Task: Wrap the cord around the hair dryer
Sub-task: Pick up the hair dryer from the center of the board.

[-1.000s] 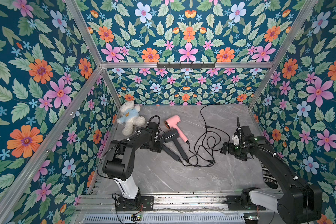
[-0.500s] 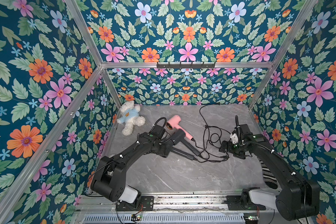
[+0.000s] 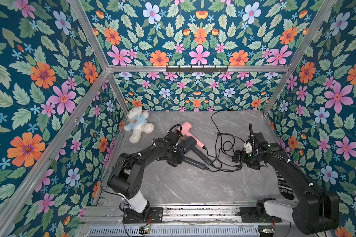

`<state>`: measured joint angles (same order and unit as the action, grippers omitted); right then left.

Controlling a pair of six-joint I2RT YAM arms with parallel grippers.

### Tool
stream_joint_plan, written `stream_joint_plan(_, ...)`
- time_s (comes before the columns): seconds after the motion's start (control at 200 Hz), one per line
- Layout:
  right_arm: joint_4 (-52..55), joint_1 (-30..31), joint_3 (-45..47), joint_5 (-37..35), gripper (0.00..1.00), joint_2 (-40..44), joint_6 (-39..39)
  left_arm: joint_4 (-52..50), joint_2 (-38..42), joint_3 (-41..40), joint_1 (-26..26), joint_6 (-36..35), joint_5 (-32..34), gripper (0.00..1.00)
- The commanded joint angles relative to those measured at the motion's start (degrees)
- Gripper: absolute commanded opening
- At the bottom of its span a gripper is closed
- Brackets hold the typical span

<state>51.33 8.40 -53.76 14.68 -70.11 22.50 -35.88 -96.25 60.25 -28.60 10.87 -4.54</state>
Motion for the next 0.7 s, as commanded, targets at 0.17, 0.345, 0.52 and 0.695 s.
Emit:
stream_joint_plan(0.17,1.00,0.08,1.21,-0.44,0.99,1.47,1.40,1.20,-6.55,3.55,-0.07,-2.90,2.26,0.99)
stream_joint_plan(0.345,0.56,0.28,1.52,0.18,0.99,1.00,1.20,3.36,-7.16,2.34,-0.05,-2.60,2.92,0.91)
stream_joint_plan(0.52,-0.07,0.69,2.10,0.48,0.99,1.62,0.00,0.01,-4.27,1.42,-0.05,-2.47,5.20,0.59)
stream_joint_plan(0.695,-1.00,4.29,0.60,-0.22,0.99,1.24,-2.69,-6.19,2.06,2.50,-0.14,-2.57,8.29,0.26)
